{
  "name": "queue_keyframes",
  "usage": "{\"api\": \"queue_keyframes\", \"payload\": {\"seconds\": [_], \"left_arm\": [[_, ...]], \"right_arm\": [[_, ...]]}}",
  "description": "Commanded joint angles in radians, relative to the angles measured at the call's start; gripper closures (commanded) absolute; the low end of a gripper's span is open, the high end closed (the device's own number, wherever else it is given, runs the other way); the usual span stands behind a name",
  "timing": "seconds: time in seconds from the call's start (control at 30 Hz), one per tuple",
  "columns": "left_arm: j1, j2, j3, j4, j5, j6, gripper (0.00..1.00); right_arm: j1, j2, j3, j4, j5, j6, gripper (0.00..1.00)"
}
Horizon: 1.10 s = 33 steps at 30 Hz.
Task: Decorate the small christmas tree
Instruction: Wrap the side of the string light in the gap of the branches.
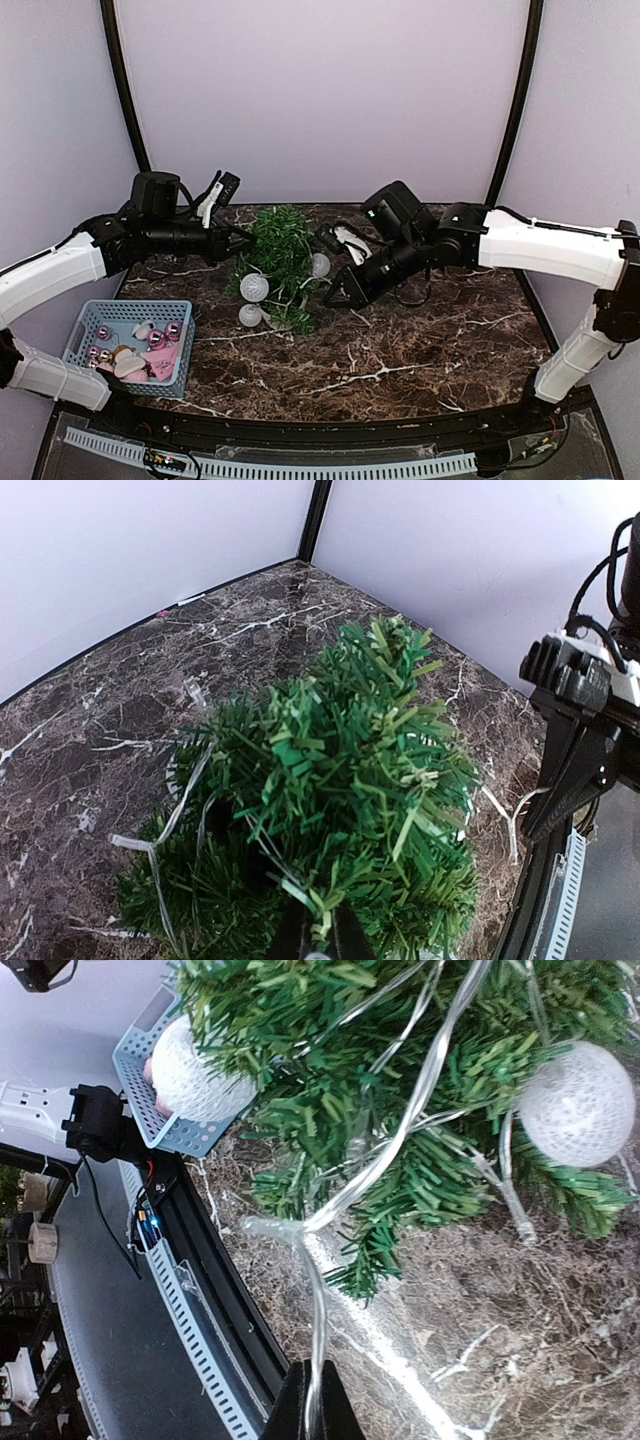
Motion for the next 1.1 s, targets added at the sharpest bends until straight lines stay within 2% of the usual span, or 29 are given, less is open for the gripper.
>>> {"api": "queue_keyframes", "payload": {"seconds": [0.0,0.37,0.7,0.83,0.97,1.07], "left_arm": [[-0.006,-0.026,-0.007,0.045,0.009,-0.011,1.00],[-0.007,-0.014,-0.001,0.059,0.011,-0.014,1.00],[-0.007,-0.002,0.008,0.065,0.005,-0.013,1.00],[-0.007,-0.006,0.011,0.060,0.000,-0.010,1.00],[-0.007,-0.008,0.013,0.054,-0.011,-0.003,1.00],[-0.007,-0.010,0.016,0.053,-0.017,-0.003,1.00]], "right_arm": [[0.030,0.003,-0.057,0.188,-0.045,0.084,1.00],[0.095,0.100,-0.074,0.446,-0.090,0.216,1.00],[0.100,0.178,-0.094,0.511,0.118,0.254,1.00],[0.100,0.171,-0.119,0.548,0.140,0.255,1.00],[0.100,0.130,-0.154,0.549,0.146,0.250,0.68],[0.101,0.068,-0.200,0.535,0.170,0.246,0.49]]}}
